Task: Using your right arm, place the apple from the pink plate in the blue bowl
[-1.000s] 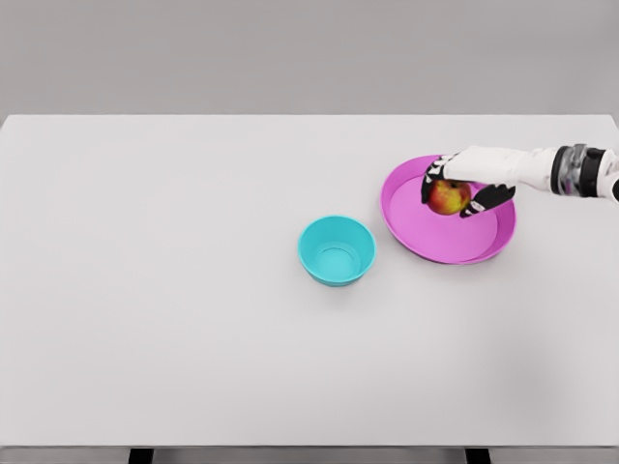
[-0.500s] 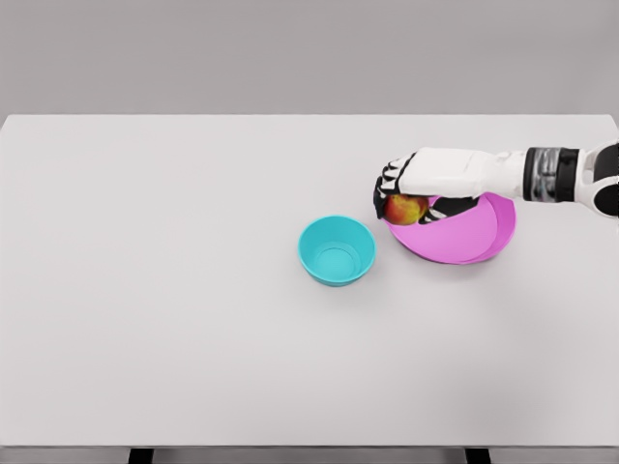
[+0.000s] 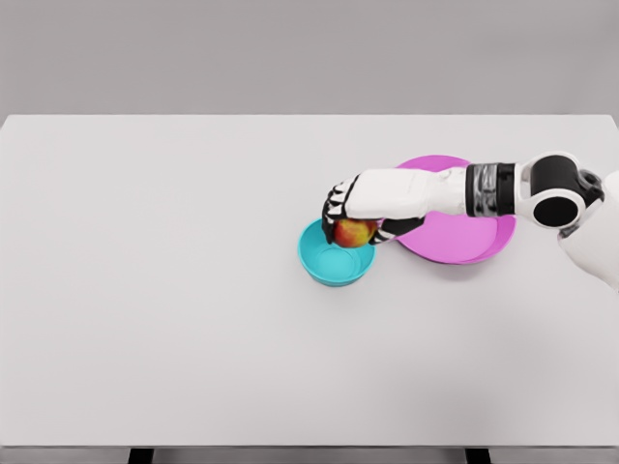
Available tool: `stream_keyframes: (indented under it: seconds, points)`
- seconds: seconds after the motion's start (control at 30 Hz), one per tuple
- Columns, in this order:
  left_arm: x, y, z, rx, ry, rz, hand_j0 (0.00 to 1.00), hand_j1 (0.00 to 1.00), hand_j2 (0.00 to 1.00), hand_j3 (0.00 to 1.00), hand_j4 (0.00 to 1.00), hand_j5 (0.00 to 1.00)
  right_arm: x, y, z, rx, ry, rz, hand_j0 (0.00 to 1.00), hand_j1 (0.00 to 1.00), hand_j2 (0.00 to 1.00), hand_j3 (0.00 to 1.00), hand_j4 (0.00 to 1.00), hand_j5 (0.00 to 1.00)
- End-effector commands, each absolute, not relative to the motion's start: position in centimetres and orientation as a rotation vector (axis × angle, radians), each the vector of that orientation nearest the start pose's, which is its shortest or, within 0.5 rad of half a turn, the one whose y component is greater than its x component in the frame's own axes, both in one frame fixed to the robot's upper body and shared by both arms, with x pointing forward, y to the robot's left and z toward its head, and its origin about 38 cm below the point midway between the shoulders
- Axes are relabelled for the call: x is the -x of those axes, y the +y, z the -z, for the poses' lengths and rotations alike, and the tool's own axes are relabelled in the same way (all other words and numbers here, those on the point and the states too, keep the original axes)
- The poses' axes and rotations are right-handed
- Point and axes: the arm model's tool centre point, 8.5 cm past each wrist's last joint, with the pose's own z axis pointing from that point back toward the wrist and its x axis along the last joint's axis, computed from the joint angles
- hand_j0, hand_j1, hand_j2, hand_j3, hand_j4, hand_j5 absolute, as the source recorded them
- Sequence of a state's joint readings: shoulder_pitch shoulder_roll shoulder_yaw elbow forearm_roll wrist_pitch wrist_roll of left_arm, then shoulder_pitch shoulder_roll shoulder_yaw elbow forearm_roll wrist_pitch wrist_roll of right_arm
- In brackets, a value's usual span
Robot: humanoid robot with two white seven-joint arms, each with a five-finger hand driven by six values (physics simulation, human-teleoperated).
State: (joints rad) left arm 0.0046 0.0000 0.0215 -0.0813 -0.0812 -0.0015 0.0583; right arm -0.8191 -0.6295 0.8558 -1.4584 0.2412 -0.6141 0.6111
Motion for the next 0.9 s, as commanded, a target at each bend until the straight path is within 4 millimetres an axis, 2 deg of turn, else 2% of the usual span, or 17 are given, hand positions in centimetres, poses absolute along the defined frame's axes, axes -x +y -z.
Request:
stream_keyframes:
  seconds: [0.0,0.2,0.23,0.27,0.73,0.77,0.8,0.87]
  points:
    - [-2.6,27.7,26.2,-0.148,-0.077,0.061,1.00,1.00,1.00,1.00,1.00,1.00,-43.2,-16.9,-21.1,-0.024,2.012,2.899,0.44,0.44,0.44,0.44,0.44,0.44]
    - [-2.6,27.7,26.2,-0.149,-0.077,0.061,1.00,1.00,1.00,1.00,1.00,1.00,-43.1,-16.2,-20.7,-0.001,2.001,2.896,0.45,0.45,0.45,0.45,0.45,0.45]
    - [-2.6,27.7,26.2,-0.149,-0.077,0.061,1.00,1.00,1.00,1.00,1.00,1.00,-43.2,-16.2,-20.6,-0.001,2.003,2.901,0.62,0.62,0.62,0.62,0.62,0.62]
    - [-2.6,27.7,26.2,-0.149,-0.077,0.061,1.00,1.00,1.00,1.00,1.00,1.00,-43.3,-16.3,-20.6,-0.005,2.004,2.904,1.00,1.00,1.00,1.00,1.00,1.00]
    - [-2.6,27.7,26.2,-0.149,-0.077,0.061,1.00,1.00,1.00,1.00,1.00,1.00,-43.2,-16.6,-21.3,-0.027,2.005,2.891,1.00,1.00,1.00,1.00,1.00,1.00]
    - [-2.6,27.7,26.2,-0.149,-0.077,0.061,1.00,1.00,1.00,1.00,1.00,1.00,-43.0,-16.4,-22.1,-0.037,2.003,2.867,1.00,1.00,1.00,1.00,1.00,1.00]
    - [-2.6,27.7,26.2,-0.149,-0.077,0.061,1.00,1.00,1.00,1.00,1.00,1.00,-43.0,-17.2,-23.2,-0.087,2.005,2.851,1.00,1.00,1.00,1.00,1.00,1.00]
    - [-2.6,27.7,26.2,-0.149,-0.077,0.061,1.00,1.00,1.00,1.00,1.00,1.00,-42.7,-21.9,-27.5,-0.314,2.076,2.793,1.00,1.00,1.00,1.00,1.00,1.00]
